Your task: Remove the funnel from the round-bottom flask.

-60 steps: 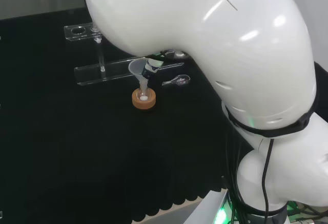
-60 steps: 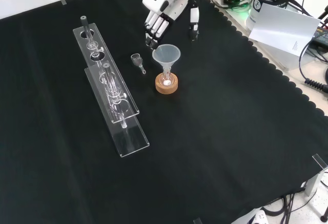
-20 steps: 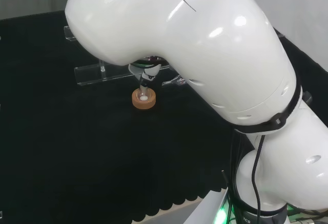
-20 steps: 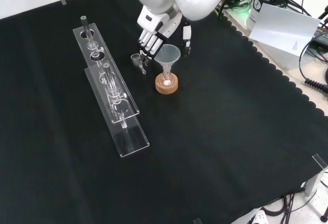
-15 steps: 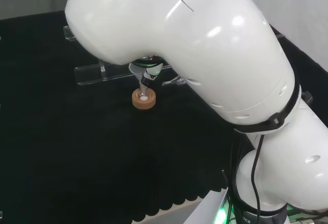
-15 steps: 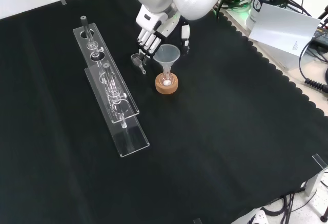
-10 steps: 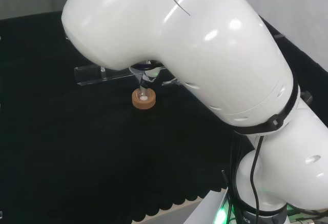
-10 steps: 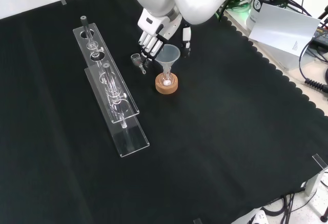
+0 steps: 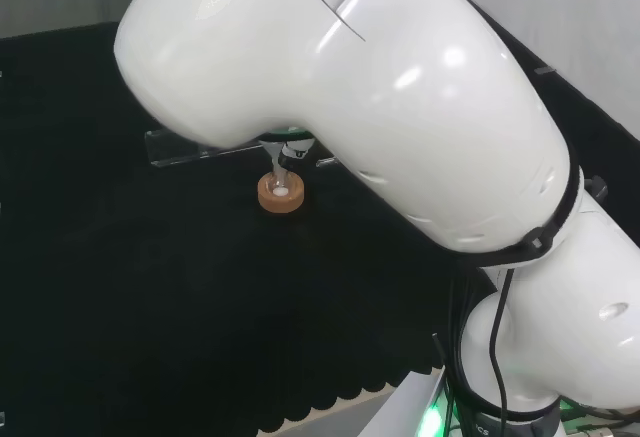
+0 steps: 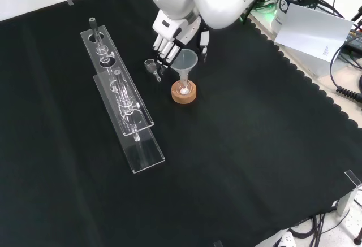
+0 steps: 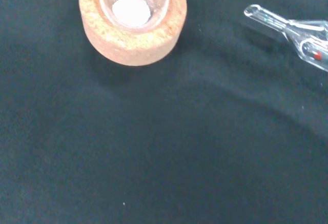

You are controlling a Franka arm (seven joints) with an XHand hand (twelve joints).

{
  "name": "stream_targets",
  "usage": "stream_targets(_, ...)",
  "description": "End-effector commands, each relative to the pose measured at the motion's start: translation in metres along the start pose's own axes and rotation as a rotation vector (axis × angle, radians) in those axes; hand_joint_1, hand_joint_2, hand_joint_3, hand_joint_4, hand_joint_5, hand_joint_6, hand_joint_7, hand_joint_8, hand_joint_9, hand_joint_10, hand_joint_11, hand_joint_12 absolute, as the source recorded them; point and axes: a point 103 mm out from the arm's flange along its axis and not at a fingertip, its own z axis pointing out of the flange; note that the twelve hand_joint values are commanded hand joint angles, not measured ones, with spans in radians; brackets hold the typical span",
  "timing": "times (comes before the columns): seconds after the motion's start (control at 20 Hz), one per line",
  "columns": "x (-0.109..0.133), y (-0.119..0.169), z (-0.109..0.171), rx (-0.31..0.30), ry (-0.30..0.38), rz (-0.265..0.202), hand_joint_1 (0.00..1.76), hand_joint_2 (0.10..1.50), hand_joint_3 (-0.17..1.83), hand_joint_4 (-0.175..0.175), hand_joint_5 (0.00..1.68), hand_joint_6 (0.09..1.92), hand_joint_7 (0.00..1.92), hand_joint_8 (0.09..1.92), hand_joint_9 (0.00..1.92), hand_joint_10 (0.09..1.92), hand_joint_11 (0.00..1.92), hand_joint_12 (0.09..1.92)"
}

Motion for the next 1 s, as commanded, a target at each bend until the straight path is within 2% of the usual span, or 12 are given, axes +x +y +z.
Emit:
stream_targets(0.05,0.008,0.0,-0.003,-0.051,-0.059,-0.001,0.8,0.98,-0.17,-0.104,0.34,0.09,0.29,0.73,0.47,0.69,0.34,1.35)
stream_targets(0.4,0.006,-0.007,-0.015,-0.073,-0.061,-0.005,0.82,1.01,-0.17,-0.091,0.45,0.09,0.43,0.74,0.54,0.64,0.38,1.33)
stream_targets(1.0,-0.005,-0.038,-0.057,-0.135,-0.041,0.026,0.82,1.01,-0.17,-0.089,0.46,0.09,0.44,0.73,0.57,0.62,0.39,1.32)
